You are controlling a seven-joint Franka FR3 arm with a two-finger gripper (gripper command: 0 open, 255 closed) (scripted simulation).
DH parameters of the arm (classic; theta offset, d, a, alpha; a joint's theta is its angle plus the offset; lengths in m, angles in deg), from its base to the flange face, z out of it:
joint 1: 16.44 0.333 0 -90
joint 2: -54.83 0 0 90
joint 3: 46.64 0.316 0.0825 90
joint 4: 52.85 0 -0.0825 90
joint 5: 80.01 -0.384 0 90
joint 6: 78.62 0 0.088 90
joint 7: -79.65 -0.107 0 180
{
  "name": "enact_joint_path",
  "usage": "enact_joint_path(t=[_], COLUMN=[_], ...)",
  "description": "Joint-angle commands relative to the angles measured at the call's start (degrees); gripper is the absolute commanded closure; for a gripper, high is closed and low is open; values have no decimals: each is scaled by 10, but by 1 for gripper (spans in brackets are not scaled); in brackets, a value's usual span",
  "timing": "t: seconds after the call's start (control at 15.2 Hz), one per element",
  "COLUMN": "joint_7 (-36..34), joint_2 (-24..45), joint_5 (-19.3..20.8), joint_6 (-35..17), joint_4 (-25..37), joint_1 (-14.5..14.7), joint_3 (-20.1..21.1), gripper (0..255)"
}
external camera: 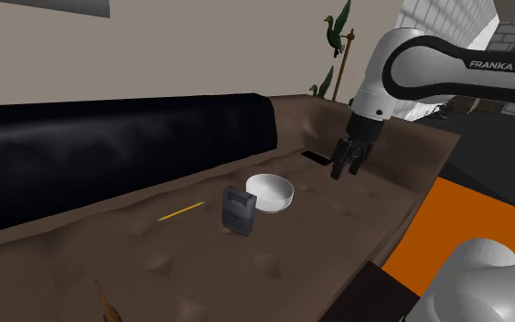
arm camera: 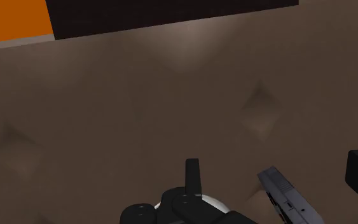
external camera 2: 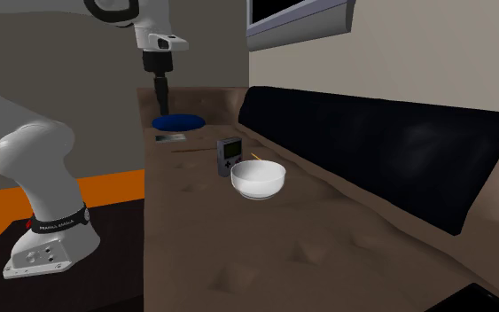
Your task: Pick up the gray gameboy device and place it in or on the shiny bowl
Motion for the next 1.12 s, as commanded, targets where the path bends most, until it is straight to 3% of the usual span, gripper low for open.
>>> enact_joint_path(t=[0.0, 0.53, 1.06], joint_7=[0, 26, 39], joint_2=[0, 152, 315], joint_5=[0, 1, 22], joint_6=[0, -128, -226], joint_4=[0, 28, 97], joint_1=[0, 36, 63], joint_3=[0, 38, 77], gripper=[0, 0, 0])
